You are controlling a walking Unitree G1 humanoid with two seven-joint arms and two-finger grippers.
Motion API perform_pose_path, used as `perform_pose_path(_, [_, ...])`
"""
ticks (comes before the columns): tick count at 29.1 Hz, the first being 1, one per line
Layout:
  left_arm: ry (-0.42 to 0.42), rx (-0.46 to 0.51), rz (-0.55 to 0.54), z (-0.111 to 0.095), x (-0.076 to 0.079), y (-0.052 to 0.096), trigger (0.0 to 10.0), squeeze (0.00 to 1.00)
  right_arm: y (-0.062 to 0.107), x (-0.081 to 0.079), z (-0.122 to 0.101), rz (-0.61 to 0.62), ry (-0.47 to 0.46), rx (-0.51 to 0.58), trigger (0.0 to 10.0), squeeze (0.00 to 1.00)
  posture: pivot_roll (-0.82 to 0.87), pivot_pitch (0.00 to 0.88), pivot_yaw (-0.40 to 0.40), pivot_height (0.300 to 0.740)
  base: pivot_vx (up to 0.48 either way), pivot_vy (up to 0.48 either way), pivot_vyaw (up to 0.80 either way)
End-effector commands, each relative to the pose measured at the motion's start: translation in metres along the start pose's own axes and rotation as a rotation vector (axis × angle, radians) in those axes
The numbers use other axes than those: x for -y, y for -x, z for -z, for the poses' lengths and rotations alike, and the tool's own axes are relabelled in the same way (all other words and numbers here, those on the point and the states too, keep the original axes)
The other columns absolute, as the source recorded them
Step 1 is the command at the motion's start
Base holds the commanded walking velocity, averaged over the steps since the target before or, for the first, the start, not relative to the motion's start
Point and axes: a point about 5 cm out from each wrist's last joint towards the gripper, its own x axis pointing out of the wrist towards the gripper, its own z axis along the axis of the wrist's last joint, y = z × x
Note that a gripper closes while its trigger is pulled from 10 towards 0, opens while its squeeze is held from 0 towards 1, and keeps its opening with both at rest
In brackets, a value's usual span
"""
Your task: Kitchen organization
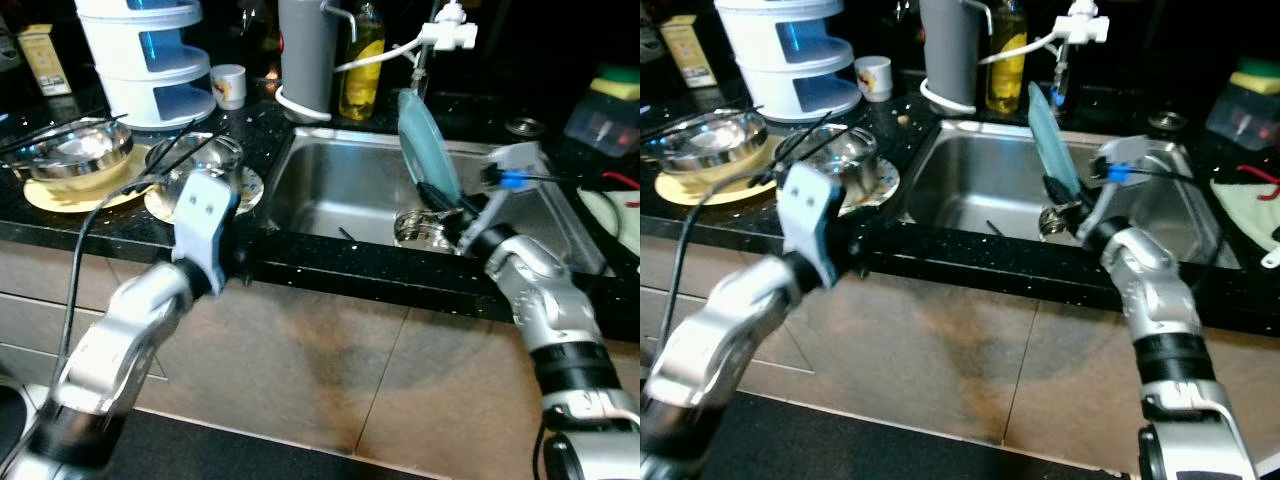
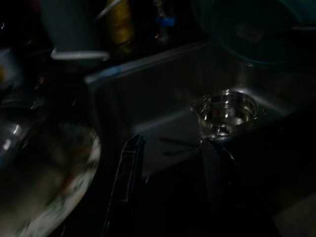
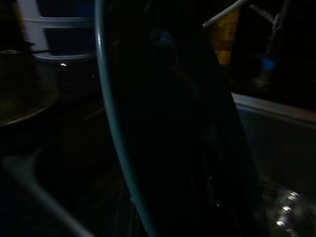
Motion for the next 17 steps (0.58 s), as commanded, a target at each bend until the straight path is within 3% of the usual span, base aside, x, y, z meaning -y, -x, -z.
perform_pose_path(1, [-0.008, -0.036, 0.017, 0.008, 0.005, -0.006, 10.0, 0.00, -0.006, -0.001, -0.003, 0.008, 0.066, -0.005, 10.0, 0.00, -0.03, 0.120, -0.011, 0.740, 0.000, 0.000, 0.00])
perform_pose_path(3, [-0.040, -0.034, 0.049, 0.005, 0.010, -0.020, 10.0, 0.00, -0.017, 0.001, 0.000, 0.044, 0.157, -0.057, 10.0, 0.00, -0.03, 0.128, -0.003, 0.740, 0.000, 0.000, 0.00])
perform_pose_path(9, [-0.041, -0.063, 0.066, 0.005, 0.010, -0.033, 10.0, 0.00, -0.027, 0.005, -0.001, 0.051, 0.191, -0.122, 10.0, 0.00, -0.03, 0.133, 0.003, 0.740, 0.000, 0.000, 0.00])
perform_pose_path(17, [-0.080, -0.107, 0.077, 0.000, 0.004, -0.055, 10.0, 0.00, -0.037, -0.003, 0.011, -0.116, 0.341, -0.369, 10.0, 0.00, -0.02, 0.152, 0.002, 0.740, 0.000, 0.000, 0.00])
